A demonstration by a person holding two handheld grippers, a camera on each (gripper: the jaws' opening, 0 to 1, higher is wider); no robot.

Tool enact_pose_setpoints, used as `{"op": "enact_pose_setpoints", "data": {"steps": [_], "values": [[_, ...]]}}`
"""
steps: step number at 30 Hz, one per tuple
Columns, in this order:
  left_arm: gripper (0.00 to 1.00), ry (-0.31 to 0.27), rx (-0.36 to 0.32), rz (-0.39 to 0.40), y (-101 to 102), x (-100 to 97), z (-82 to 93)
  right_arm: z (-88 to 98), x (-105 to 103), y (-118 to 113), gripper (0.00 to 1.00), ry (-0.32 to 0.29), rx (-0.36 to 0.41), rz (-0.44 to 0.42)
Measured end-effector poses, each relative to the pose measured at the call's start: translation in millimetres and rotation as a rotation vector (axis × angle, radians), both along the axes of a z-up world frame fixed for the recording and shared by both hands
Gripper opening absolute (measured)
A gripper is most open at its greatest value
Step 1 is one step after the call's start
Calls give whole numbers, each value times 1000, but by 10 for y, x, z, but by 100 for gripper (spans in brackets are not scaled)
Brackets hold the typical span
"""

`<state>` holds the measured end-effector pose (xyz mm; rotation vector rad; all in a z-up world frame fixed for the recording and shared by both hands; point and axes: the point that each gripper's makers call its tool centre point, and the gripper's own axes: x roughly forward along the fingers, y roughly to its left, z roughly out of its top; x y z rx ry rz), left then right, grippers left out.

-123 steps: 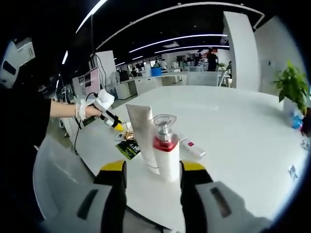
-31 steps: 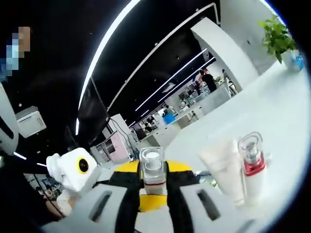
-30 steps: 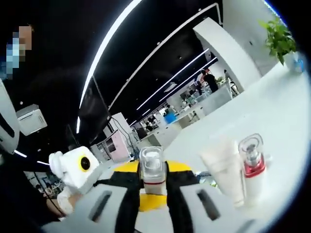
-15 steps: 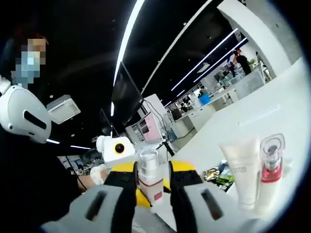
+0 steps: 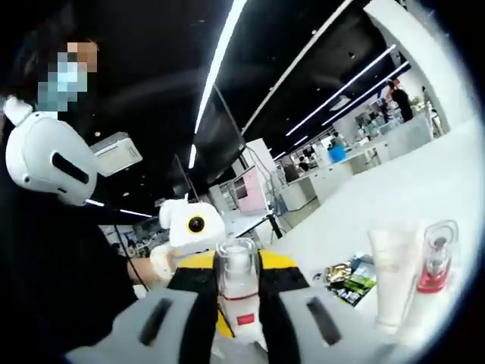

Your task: Arrange the skincare products in the storage area until every visible bottle or jar stands upright without overlapping.

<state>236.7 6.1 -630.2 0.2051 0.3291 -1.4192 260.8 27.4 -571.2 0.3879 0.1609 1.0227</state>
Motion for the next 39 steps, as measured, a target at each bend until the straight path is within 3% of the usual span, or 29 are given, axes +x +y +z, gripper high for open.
{"op": "enact_pose_setpoints", "data": {"steps": [4, 5, 7, 12, 15, 20, 26, 30, 31, 32, 35, 37, 39], "values": [[26, -124, 96, 103, -14, 175, -97, -100, 182, -97, 18, 13, -26, -176], [25, -181, 120, 162, -12, 267, -93, -105, 247, -151, 18, -4, -46, -247], [26, -253, 154, 162, -38, 289, -91, -81, 305, -188, 18, -12, -40, -313], [25, -223, 147, 280, -69, 425, -75, -75, 367, -203, 18, -1, -37, -390], [25, -267, 163, 315, -60, 475, -75, -61, 382, -200, 18, -18, -63, -420], [24, -289, 173, 373, -21, 525, -65, -56, 388, -188, 18, -31, -72, -458], [18, -245, 167, 377, 112, 485, -107, -127, 234, -120, 20, 20, -55, -421], [17, -146, 169, 313, 134, 359, -234, -204, 102, -42, 22, 44, -66, -355], [17, -77, 117, 300, 97, 315, -223, -211, 88, -50, 22, 43, -74, -347], [17, -45, 94, 301, 87, 314, -204, -216, 67, -75, 22, 30, -95, -335], [17, -15, 52, 265, 54, 340, -129, -129, 23, -117, 25, -7, -85, -280], [17, 8, 37, 194, 18, 291, -123, -60, 25, -172, 24, -4, -48, -243], [17, 47, 80, 147, 23, 228, -193, -17, 55, -238, 23, -3, -31, -230]]}}
